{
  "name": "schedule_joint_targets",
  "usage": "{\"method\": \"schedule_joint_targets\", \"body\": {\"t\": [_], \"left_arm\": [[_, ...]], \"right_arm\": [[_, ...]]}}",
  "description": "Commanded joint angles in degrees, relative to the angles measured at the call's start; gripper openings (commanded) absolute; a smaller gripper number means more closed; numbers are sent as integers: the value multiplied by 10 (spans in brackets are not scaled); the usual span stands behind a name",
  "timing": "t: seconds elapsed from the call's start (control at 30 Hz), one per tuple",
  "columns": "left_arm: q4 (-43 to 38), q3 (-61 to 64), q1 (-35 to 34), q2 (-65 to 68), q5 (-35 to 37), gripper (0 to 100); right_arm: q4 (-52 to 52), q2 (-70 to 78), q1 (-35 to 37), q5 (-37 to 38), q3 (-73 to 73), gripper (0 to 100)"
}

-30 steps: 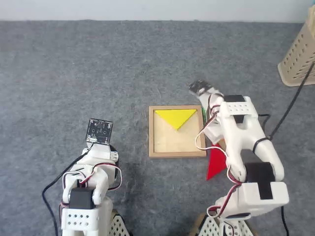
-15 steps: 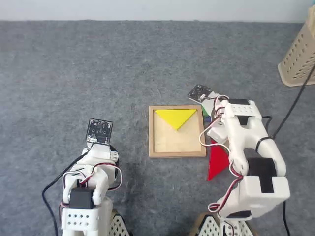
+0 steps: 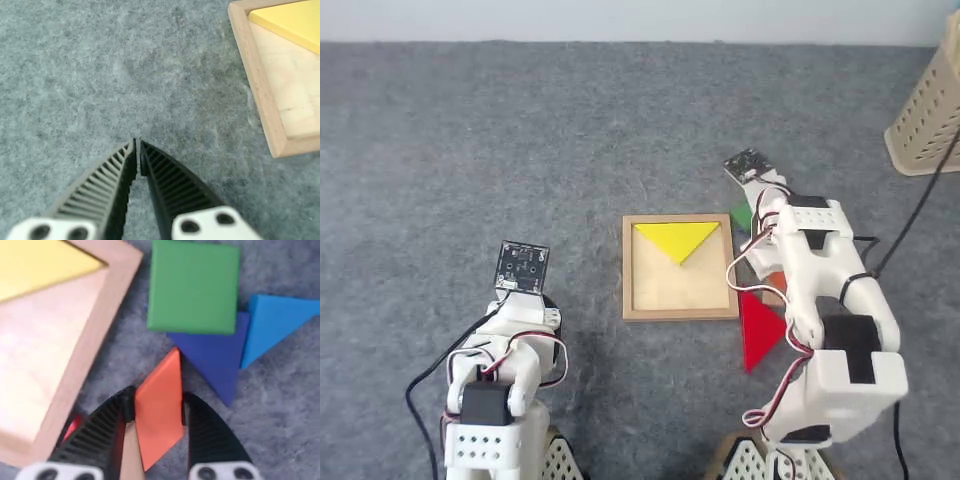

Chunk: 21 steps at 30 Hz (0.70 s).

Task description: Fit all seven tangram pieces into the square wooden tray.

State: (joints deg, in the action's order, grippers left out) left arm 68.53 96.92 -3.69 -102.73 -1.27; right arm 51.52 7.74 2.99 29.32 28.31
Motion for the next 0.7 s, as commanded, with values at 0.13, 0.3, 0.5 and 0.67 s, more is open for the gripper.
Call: {"method": "schedule_joint_targets", "body": {"t": [0.13, 0.3, 0.5, 0.67], "left_arm": [[3, -3, -3, -2, 5, 11], [3, -3, -3, -2, 5, 11], [3, -3, -3, -2, 5, 11], [3, -3, -3, -2, 5, 11]], "right_arm": [[55, -171, 6, -92, -17, 9], [98, -227, 31, -107, -17, 9], [122, -233, 130, -105, -15, 11], [116, -233, 201, -107, -17, 11]]}}
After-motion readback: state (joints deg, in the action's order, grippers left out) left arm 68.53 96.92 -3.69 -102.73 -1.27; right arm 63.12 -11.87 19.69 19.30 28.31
